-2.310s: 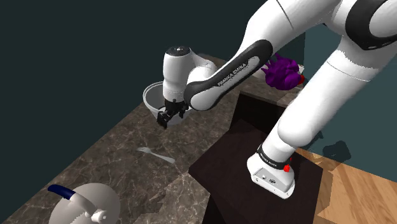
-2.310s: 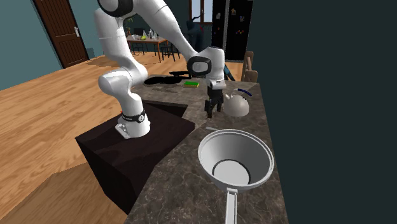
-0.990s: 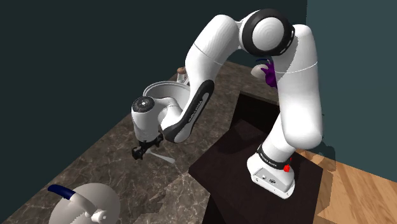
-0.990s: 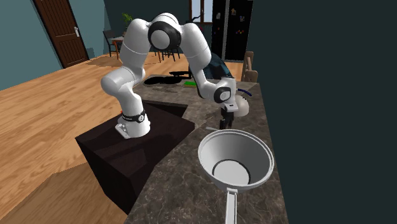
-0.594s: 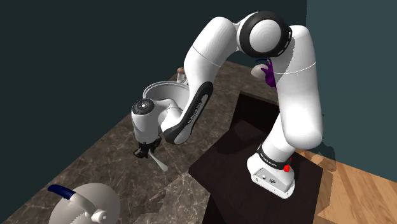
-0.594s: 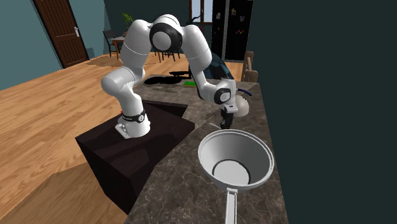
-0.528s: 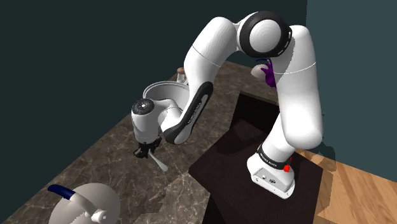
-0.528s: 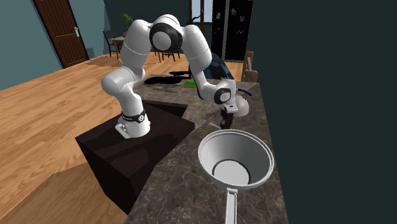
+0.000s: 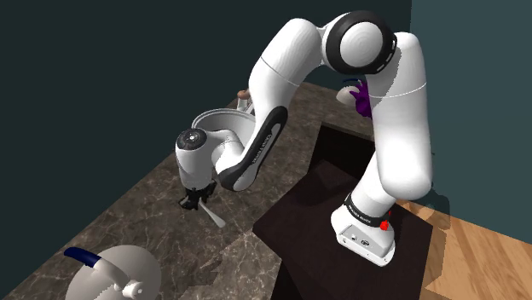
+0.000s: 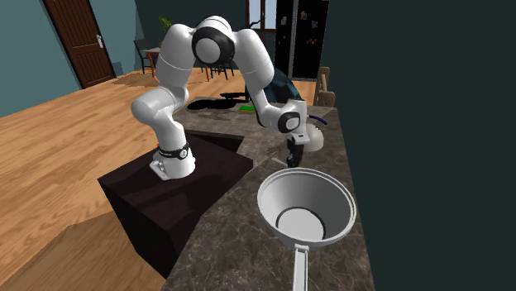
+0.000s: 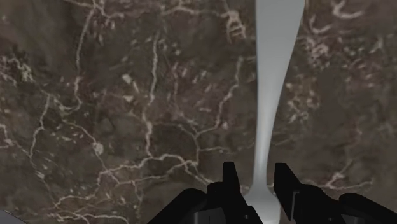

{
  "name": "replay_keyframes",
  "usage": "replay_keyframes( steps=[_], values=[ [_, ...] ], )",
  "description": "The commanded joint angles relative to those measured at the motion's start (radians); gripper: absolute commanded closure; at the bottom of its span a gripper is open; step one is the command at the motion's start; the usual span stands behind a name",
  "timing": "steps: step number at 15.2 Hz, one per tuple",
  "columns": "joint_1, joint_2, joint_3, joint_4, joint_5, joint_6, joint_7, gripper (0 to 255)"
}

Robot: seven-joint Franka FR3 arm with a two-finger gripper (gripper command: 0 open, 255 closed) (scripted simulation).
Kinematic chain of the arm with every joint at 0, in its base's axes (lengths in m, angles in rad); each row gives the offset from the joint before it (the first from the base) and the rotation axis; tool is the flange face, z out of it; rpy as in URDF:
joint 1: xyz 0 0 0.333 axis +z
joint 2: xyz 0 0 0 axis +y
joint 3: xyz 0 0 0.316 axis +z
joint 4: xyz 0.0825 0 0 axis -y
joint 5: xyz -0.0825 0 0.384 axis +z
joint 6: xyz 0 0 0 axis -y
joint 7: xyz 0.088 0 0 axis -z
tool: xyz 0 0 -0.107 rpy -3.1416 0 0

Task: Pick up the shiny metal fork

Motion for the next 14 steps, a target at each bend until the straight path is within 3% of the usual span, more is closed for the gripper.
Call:
replay_keyframes(
  steps=[1, 14],
  values=[
    [-0.013, -0.024, 0.015, -0.010, 0.019, -0.013, -0.017, 255],
    [-0.082, -0.163, 0.108, -0.049, 0.147, -0.099, -0.120, 255]
  ],
)
